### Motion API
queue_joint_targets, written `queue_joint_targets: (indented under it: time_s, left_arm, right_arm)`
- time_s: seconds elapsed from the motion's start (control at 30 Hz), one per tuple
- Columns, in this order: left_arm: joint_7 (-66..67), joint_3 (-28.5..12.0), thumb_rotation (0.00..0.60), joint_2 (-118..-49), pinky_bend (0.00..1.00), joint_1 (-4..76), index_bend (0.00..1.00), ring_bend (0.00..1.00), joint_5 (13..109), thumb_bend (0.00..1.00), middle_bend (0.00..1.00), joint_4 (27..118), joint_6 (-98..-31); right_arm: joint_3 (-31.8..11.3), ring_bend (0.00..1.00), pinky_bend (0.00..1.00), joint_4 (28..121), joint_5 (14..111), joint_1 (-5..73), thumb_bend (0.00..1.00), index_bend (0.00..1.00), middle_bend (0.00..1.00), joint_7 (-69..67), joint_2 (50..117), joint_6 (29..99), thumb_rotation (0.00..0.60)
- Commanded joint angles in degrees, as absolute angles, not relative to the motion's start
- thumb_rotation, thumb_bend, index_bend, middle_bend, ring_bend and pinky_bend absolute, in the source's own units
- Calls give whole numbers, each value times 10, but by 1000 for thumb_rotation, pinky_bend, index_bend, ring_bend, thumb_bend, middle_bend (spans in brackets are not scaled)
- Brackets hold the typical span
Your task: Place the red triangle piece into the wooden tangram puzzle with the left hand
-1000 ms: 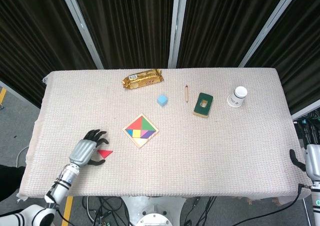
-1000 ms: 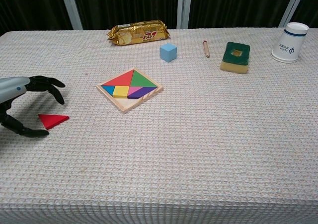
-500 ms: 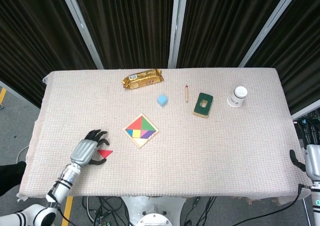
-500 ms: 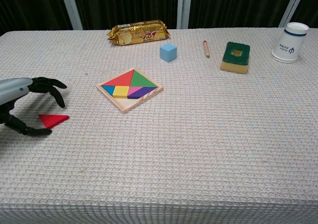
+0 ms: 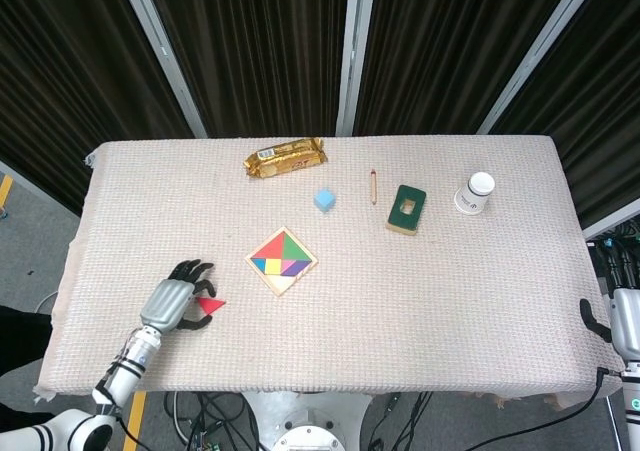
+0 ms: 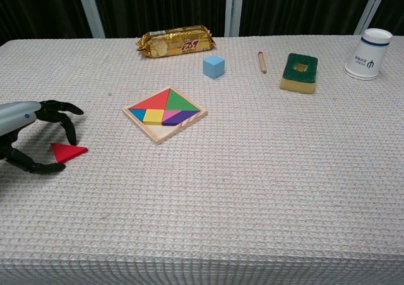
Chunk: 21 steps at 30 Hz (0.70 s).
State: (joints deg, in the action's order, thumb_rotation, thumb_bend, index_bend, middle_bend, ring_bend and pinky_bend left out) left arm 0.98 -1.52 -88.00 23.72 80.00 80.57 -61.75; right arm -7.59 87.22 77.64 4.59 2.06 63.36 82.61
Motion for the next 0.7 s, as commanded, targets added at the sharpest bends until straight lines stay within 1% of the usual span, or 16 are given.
queue_joint_targets:
  time_s: [0.03,0.4,0.7]
  left_arm:
    - [10,-15,600,-880,29,237,449,0,799,208,89,806,-617]
    - [12,-15,600,-881,29,238,508,0,797,209,99,808,-618]
    - [18,-22,600,-876,30,246,533,0,800,205,102,820,-621]
  right_arm:
    - [-76,0,0,872,776,46,303,0,0,21,634,826,600]
    - [-76,0,0,869,775,46,304,0,0,18,635,824,600]
    - [-76,0,0,869,775,47,303,0,0,18,635,824,600]
